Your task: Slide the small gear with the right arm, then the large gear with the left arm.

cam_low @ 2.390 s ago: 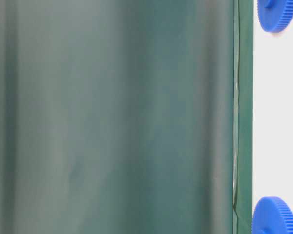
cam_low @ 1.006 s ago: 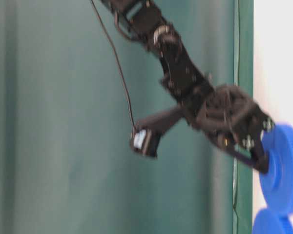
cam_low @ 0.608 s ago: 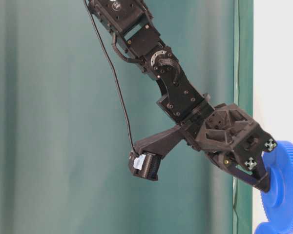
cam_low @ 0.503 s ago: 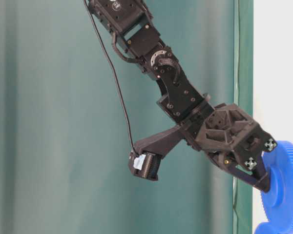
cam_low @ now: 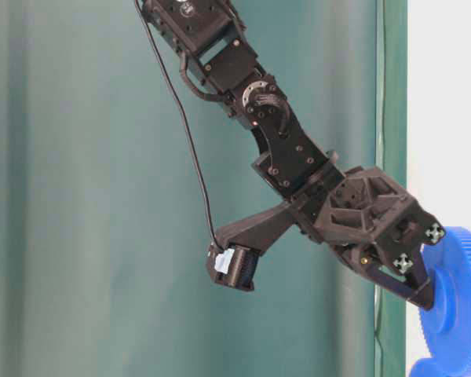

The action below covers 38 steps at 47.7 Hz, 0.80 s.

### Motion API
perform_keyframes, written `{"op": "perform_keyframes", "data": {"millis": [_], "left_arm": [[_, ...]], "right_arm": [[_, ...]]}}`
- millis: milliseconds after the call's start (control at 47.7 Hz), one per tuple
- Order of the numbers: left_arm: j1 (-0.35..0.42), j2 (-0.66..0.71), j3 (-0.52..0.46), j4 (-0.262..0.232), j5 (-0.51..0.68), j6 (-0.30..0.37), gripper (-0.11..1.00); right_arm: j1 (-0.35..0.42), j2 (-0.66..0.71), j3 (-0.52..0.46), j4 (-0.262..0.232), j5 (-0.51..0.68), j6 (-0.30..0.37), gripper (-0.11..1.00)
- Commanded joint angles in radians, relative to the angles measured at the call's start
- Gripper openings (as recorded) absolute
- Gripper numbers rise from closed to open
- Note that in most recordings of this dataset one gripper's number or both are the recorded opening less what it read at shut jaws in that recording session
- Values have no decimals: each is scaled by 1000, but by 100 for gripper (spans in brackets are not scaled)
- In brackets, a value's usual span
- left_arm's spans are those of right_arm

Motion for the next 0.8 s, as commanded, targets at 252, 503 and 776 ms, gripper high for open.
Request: {"op": "perform_keyframes", "data": {"millis": [252, 503, 776], "left_arm": [[-2, 3, -8, -3, -5, 0, 0], [-3, 2, -8, -3, -6, 0, 0], [-2, -5, 2, -3, -5, 0, 0]], "right_arm": [[11, -2, 9, 0, 20, 3, 50], [-5, -29, 51, -2, 26, 64, 50], [-40, -135, 225, -2, 15, 95, 50]]}}
